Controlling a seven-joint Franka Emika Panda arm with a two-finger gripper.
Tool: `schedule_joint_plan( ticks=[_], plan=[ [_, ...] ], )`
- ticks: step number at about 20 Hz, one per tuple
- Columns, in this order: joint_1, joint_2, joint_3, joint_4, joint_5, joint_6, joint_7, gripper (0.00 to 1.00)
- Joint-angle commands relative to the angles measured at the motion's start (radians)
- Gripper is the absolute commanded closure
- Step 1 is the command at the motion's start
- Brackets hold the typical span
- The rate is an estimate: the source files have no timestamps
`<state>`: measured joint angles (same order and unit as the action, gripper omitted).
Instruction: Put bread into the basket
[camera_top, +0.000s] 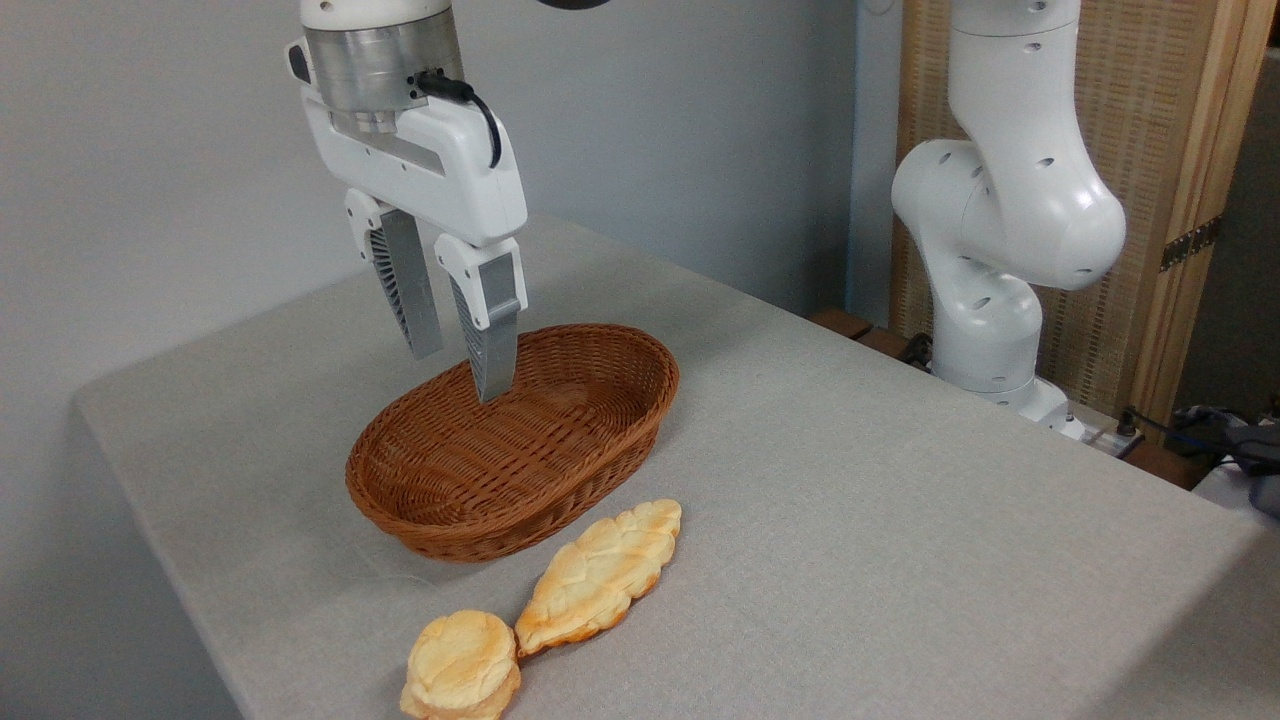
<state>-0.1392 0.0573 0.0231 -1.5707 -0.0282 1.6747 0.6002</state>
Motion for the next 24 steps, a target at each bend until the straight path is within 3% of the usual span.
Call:
schedule_joint_plan(
  ticks=[1,13,19,21,24],
  plan=[
    [-0.019,-0.022,0.023,-0.04,-0.03,0.004,0.01,0.0],
    [-0.016,-0.045,0.026,-0.051,-0.029,-0.013,0.016,0.0],
    [-0.013,-0.184,0.072,-0.253,-0.029,0.085,0.015,0.0],
    [-0.016,-0.208,0.115,-0.336,-0.024,0.149,0.018,0.0],
    [-0.013,-0.212,0.12,-0.387,-0.015,0.204,0.018,0.0]
  ],
)
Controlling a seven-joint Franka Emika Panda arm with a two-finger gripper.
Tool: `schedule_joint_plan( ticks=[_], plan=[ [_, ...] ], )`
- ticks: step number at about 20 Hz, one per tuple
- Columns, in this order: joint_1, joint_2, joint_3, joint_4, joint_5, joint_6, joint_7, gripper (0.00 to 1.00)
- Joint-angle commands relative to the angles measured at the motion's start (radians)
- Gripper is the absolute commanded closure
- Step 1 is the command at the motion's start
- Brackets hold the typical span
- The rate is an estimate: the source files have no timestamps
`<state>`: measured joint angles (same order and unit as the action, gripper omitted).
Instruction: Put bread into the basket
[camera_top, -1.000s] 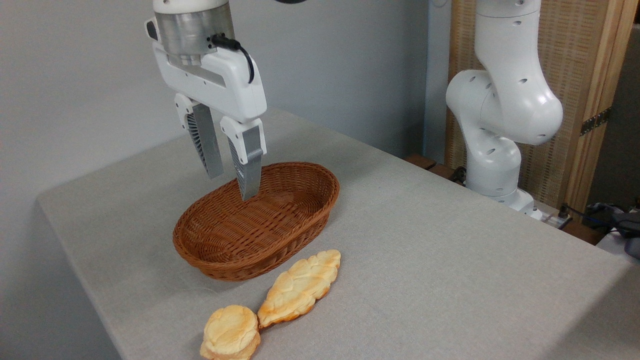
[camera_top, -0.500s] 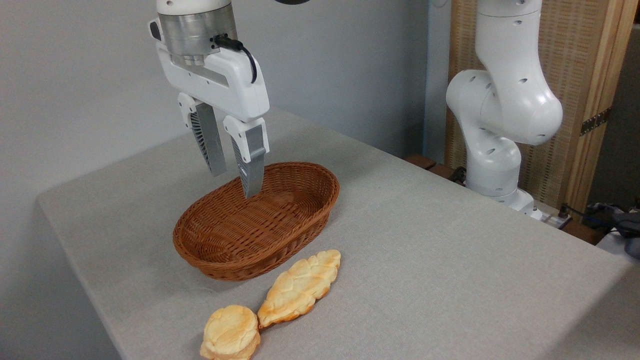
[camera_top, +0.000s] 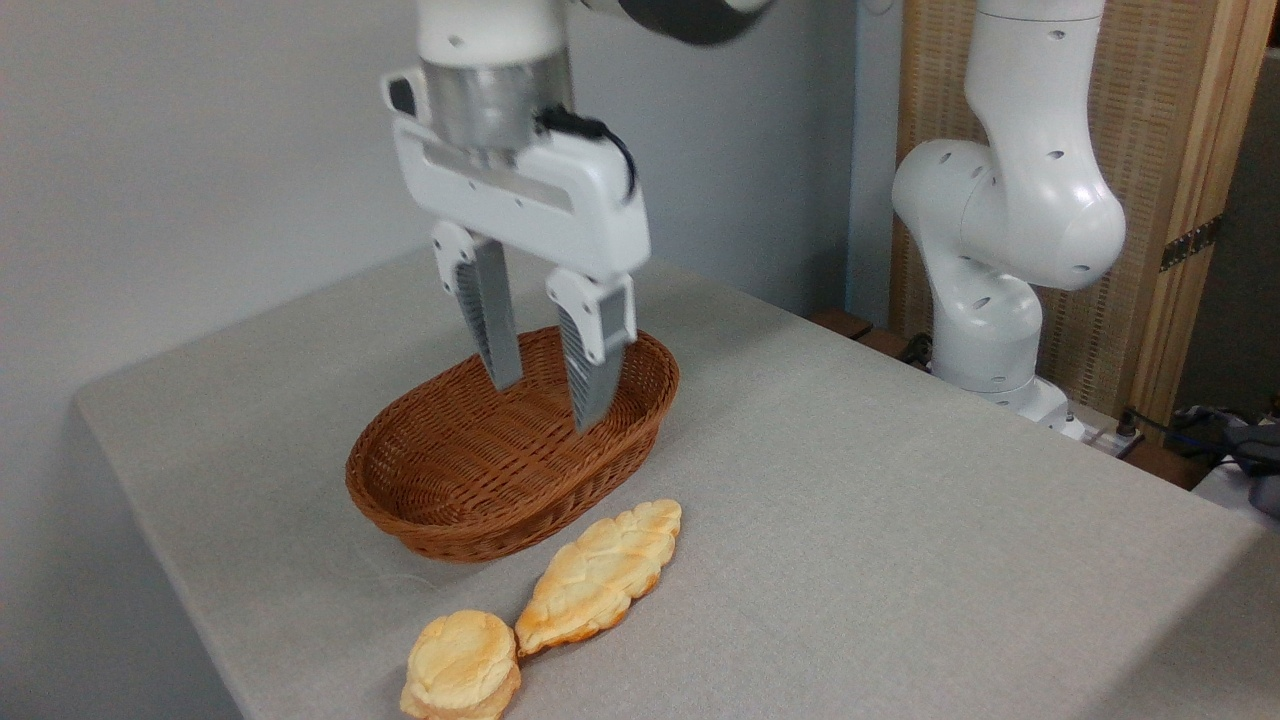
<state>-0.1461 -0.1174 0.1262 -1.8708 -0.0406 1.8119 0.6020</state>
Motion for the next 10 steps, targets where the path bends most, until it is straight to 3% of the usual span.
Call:
schedule_joint_plan(
  ticks=[1,6,10],
  plan=[
    [-0.004,-0.034,0.018,-0.091,-0.004,0.087,0.018,0.0],
    [-0.003,0.01,0.03,-0.131,-0.002,0.285,0.018,0.0],
    [-0.004,0.128,0.078,-0.146,-0.005,0.496,0.018,0.0]
  ],
)
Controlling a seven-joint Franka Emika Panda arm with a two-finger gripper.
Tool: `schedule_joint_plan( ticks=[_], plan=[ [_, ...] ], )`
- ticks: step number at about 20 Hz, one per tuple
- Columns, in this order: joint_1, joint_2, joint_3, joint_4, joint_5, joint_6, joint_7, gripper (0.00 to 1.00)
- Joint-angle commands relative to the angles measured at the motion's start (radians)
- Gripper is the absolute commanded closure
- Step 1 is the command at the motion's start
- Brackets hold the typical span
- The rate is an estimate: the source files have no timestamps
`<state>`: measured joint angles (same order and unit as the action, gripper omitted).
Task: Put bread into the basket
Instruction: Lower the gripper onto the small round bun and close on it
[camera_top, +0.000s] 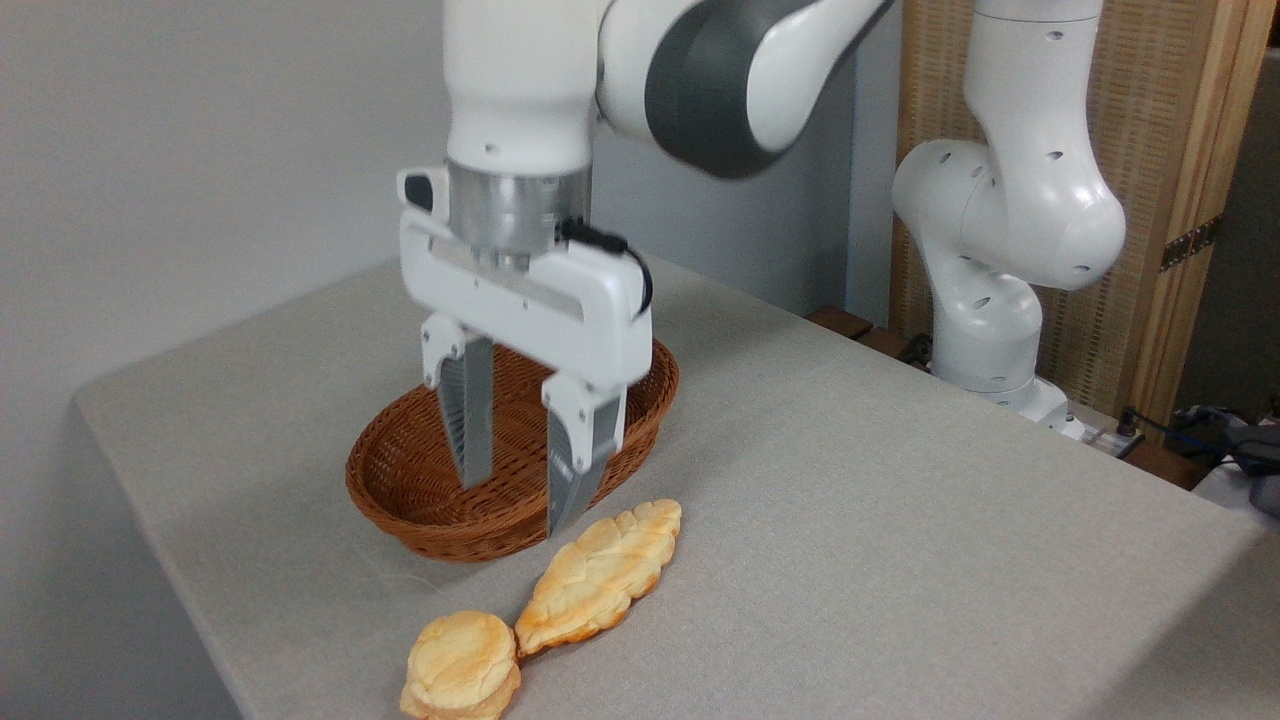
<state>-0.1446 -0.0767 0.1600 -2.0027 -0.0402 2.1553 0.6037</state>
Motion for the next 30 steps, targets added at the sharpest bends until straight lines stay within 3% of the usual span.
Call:
schedule_joint_plan(
  ticks=[1,8,11,15,21,22,23,25,26,30],
  plan=[
    [-0.006,0.107,0.044,-0.015,-0.007,0.176,0.014,0.0],
    [-0.006,0.187,0.041,-0.011,-0.018,0.284,0.016,0.0],
    [-0.007,0.213,0.024,-0.011,-0.088,0.325,0.016,0.0],
    [-0.006,0.212,0.019,-0.007,-0.142,0.333,0.014,0.0],
    [-0.006,0.221,0.018,-0.007,-0.145,0.343,0.016,0.0],
    [-0.006,0.225,0.016,-0.008,-0.144,0.347,0.016,0.06],
    [-0.006,0.227,0.013,-0.007,-0.136,0.347,0.021,0.21],
    [-0.006,0.227,0.01,-0.008,-0.142,0.347,0.106,0.7],
    [-0.006,0.227,0.009,-0.01,-0.145,0.344,0.152,0.79],
    [-0.006,0.227,0.01,-0.01,-0.158,0.337,0.153,0.77]
  ],
)
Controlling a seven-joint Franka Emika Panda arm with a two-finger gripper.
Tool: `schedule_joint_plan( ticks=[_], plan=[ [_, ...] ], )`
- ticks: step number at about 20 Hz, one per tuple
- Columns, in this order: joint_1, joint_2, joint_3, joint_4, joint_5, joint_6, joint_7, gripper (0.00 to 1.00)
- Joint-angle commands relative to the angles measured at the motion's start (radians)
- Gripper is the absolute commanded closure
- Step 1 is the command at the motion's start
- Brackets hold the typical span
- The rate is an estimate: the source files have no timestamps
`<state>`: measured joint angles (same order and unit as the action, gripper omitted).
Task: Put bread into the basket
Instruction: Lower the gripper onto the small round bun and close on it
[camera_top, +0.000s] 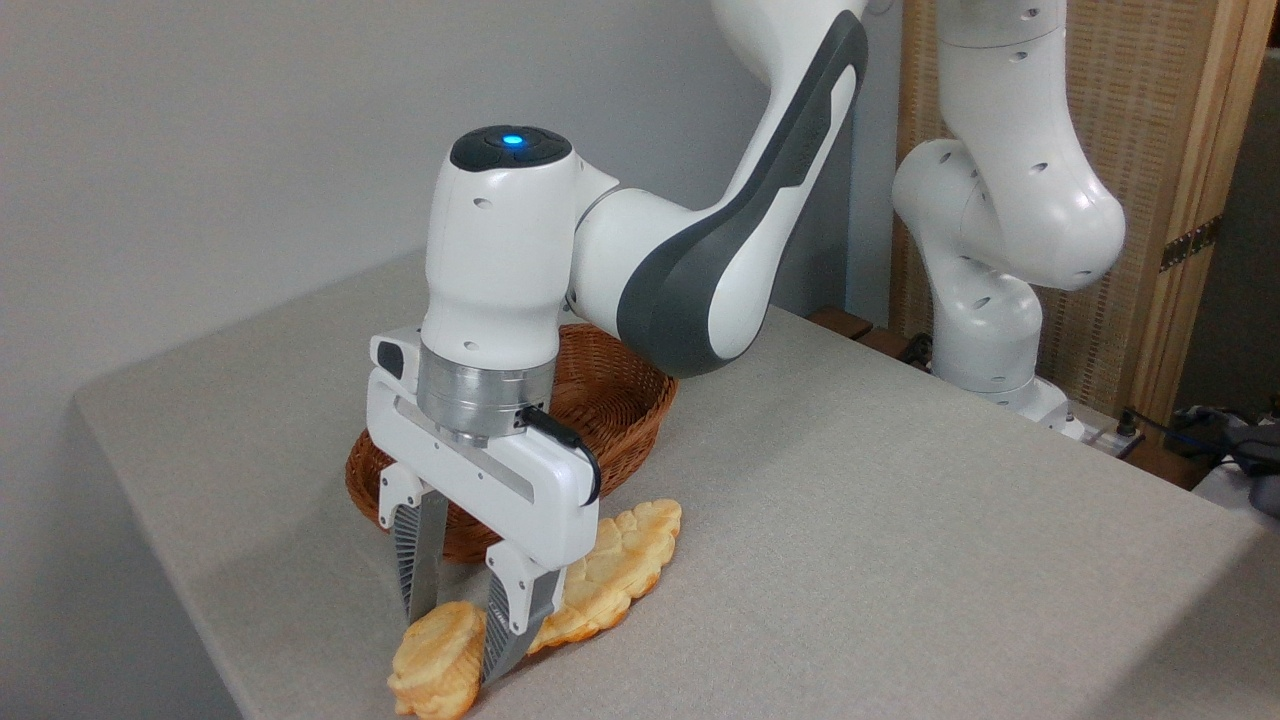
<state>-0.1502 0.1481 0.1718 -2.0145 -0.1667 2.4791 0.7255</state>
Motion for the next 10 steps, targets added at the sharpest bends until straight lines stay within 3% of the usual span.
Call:
schedule_joint_plan(
  ticks=[1,7,10],
  plan=[
    [0.0,0.002,-0.002,0.002,-0.031,0.014,0.028,0.77],
    [0.001,-0.011,0.0,0.006,-0.059,0.0,0.026,0.75],
    [0.0,-0.089,0.003,0.028,-0.118,-0.124,0.025,0.76]
  ],
)
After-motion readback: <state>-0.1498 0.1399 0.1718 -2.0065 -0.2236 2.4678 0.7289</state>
